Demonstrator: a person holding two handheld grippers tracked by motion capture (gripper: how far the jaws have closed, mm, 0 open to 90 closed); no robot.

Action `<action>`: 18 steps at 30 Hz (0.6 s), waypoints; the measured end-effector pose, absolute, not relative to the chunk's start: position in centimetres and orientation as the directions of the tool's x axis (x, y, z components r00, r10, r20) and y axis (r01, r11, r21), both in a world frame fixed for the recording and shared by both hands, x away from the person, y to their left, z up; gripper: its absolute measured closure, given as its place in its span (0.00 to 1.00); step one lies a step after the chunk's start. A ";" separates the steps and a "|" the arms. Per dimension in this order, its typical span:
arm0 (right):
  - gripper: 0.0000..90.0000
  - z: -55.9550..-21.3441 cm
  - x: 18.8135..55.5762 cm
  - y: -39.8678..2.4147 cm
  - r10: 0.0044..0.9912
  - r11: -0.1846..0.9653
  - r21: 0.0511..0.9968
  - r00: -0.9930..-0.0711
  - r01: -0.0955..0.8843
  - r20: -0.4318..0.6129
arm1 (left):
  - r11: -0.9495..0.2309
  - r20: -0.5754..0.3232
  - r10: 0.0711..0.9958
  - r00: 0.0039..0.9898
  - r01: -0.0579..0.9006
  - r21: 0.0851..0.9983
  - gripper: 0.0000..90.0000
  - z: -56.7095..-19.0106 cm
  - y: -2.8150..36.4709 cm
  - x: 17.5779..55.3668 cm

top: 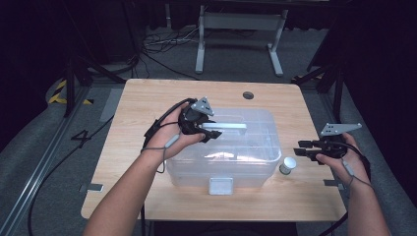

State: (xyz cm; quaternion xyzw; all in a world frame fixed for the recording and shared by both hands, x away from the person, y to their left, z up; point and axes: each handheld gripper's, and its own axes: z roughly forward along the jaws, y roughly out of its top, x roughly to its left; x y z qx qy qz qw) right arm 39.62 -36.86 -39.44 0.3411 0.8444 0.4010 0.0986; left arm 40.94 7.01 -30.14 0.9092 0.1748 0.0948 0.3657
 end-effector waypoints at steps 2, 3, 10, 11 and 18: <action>0.64 -39.4 39.6 -36.8 0.654 0.445 0.746 -0.748 0.496 0.108 | -0.679 0.059 0.387 0.920 0.241 0.693 0.79 -30.1 7.0 41.0; 0.64 -39.4 39.6 -36.8 0.654 0.444 0.746 -0.749 0.496 0.109 | -0.684 0.070 0.386 0.920 0.235 0.691 0.79 -30.0 6.9 40.9; 0.64 -39.4 39.6 -36.9 0.656 0.441 0.747 -0.747 0.498 0.111 | -0.698 0.084 0.390 0.917 0.235 0.676 0.81 -29.7 6.8 41.1; 0.64 -39.4 39.6 -36.9 0.655 0.441 0.746 -0.747 0.498 0.111 | -0.700 0.083 0.387 0.918 0.235 0.674 0.81 -29.7 6.8 41.2; 0.64 -39.4 39.5 -36.9 0.656 0.438 0.747 -0.746 0.501 0.115 | -0.708 0.081 0.400 0.913 0.251 0.660 0.81 -29.1 6.6 41.5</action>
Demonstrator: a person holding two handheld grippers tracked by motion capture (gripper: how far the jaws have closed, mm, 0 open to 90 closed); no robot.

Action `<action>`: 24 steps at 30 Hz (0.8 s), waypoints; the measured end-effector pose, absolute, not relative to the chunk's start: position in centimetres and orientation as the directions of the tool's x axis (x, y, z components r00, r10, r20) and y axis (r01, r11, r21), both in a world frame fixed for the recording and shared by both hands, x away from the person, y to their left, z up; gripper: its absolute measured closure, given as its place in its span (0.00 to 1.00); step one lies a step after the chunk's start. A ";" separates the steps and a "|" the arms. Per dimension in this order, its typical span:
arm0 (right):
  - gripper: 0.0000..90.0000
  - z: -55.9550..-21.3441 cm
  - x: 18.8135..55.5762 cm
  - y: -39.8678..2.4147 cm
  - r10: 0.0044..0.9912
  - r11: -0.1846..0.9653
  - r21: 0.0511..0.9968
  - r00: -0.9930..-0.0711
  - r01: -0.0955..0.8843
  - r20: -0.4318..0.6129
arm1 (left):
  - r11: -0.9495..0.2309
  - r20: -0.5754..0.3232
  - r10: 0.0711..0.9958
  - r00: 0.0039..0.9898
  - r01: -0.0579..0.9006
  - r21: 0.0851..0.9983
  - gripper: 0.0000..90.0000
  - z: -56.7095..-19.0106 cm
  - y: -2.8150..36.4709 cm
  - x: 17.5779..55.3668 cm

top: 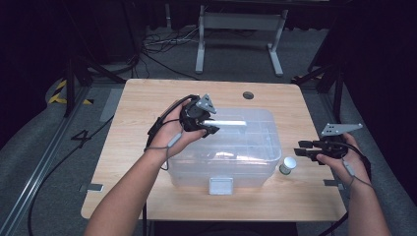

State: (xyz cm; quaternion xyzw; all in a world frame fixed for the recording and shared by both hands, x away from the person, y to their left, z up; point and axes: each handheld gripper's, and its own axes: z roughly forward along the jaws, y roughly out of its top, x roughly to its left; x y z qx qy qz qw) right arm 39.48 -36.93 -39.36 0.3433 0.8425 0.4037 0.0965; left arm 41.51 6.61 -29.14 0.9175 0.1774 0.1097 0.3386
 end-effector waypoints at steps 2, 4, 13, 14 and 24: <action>0.64 -39.3 39.5 -37.0 0.656 0.438 0.747 -0.746 0.500 0.114 | -0.702 0.077 0.405 0.911 0.256 0.664 0.81 -28.9 6.7 41.7; 0.64 -39.3 39.4 -37.0 0.655 0.438 0.749 -0.747 0.497 0.113 | -0.700 0.071 0.410 0.909 0.264 0.664 0.81 -28.8 6.6 41.9; 0.64 -39.4 39.4 -37.0 0.655 0.437 0.748 -0.747 0.499 0.116 | -0.702 0.064 0.419 0.906 0.279 0.655 0.81 -28.1 6.5 42.6; 0.64 -39.4 39.4 -36.9 0.656 0.437 0.748 -0.746 0.500 0.116 | -0.703 0.064 0.422 0.904 0.282 0.653 0.81 -28.0 6.6 42.7; 0.64 -39.3 39.3 -37.0 0.654 0.437 0.750 -0.747 0.497 0.114 | -0.694 0.066 0.438 0.896 0.291 0.659 0.80 -27.2 6.5 43.8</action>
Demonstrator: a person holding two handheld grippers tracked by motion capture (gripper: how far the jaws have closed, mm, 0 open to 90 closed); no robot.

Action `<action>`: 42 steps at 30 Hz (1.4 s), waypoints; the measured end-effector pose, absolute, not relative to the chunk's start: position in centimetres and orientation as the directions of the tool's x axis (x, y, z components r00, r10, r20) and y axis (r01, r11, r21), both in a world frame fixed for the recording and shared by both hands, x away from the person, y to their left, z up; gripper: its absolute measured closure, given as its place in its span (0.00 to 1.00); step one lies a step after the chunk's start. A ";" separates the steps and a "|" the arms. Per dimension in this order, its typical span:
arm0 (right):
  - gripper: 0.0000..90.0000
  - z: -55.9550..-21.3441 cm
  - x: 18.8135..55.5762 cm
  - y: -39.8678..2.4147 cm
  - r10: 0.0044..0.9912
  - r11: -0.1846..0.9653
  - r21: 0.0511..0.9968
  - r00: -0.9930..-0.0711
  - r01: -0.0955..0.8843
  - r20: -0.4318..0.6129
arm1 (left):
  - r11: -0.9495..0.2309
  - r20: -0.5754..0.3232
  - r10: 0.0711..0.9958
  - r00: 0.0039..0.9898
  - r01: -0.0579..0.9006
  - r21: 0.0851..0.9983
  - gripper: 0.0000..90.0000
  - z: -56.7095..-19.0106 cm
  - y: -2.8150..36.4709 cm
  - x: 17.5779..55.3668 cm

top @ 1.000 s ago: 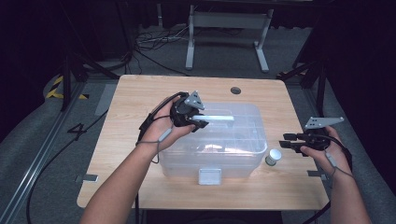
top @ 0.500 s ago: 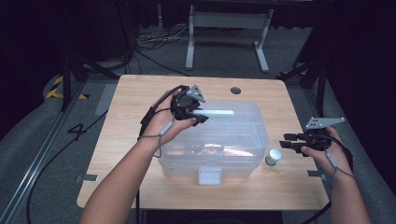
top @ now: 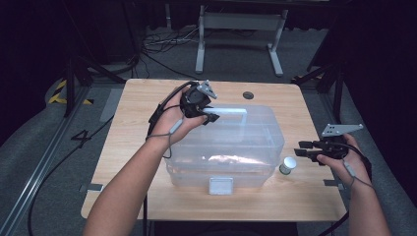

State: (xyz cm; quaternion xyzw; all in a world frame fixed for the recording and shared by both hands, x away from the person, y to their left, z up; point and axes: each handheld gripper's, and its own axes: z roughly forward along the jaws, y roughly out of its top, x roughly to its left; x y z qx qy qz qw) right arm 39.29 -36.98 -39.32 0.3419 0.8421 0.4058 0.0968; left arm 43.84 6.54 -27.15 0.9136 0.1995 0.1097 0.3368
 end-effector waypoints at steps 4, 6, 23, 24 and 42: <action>0.65 -39.3 39.3 -37.0 0.655 0.435 0.752 -0.747 0.495 0.113 | -0.689 0.057 0.446 0.893 0.301 0.660 0.80 -26.9 6.5 44.4; 0.67 -39.2 39.2 -37.1 0.661 0.431 0.759 -0.744 0.487 0.102 | -0.691 0.053 0.446 0.893 0.307 0.654 0.80 -26.7 6.5 44.8; 1.00 -38.0 38.1 -36.8 0.553 0.400 0.837 -0.827 0.374 0.105 | -0.705 0.045 0.454 0.890 0.328 0.629 0.79 -25.9 6.2 46.2; 1.00 -37.9 38.0 -36.6 0.538 0.395 0.840 -0.835 0.372 0.117 | -0.705 0.045 0.455 0.889 0.329 0.628 0.79 -25.9 6.2 46.2; 1.00 -37.4 36.9 -32.5 0.339 0.404 0.868 -0.929 0.289 0.152 | -0.695 0.011 0.467 0.884 0.360 0.622 0.78 -25.7 6.1 46.2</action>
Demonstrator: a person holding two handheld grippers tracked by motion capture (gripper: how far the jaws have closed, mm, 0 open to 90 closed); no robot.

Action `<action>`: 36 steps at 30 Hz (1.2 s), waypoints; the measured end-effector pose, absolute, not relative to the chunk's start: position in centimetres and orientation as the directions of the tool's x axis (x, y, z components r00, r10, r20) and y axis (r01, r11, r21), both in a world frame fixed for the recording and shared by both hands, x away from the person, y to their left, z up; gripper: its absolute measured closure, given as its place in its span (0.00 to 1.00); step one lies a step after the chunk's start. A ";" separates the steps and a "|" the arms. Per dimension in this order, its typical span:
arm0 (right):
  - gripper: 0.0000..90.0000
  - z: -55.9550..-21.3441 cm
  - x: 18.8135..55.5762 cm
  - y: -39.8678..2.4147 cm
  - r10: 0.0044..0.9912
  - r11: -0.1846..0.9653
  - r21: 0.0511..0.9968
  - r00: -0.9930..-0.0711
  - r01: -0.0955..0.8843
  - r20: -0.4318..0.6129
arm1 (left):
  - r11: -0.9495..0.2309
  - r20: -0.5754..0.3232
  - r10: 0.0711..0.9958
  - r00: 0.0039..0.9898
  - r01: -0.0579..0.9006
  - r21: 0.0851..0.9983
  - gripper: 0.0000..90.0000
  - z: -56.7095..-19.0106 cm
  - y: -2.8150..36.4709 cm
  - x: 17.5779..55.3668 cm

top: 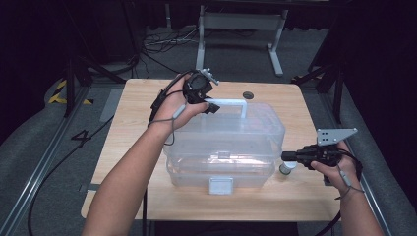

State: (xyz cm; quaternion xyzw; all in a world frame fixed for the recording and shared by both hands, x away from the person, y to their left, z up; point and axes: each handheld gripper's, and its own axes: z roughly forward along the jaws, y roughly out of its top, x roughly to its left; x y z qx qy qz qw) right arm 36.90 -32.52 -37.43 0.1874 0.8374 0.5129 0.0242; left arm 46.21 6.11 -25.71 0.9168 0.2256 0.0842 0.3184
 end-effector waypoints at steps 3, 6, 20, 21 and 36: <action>1.00 -37.3 36.8 -32.2 0.332 0.402 0.870 -0.931 0.285 0.151 | -0.698 0.013 0.466 0.885 0.359 0.620 0.78 -25.7 6.1 46.2; 1.00 -37.3 36.8 -32.1 0.323 0.397 0.872 -0.933 0.286 0.159 | -0.700 0.016 0.466 0.884 0.358 0.618 0.78 -25.7 6.1 46.2; 1.00 -37.2 36.7 -31.9 0.331 0.388 0.870 -0.927 0.305 0.178 | -0.646 -0.042 0.470 0.882 0.376 0.664 0.67 -25.7 6.4 46.2; 1.00 -37.2 36.7 -31.8 0.331 0.391 0.869 -0.927 0.305 0.176 | -0.637 -0.050 0.472 0.880 0.380 0.670 0.64 -25.6 6.5 46.2; 1.00 -37.1 36.9 -31.7 0.337 0.376 0.873 -0.924 0.309 0.182 | -0.558 -0.030 0.520 0.854 0.366 0.744 0.57 -24.1 10.6 44.1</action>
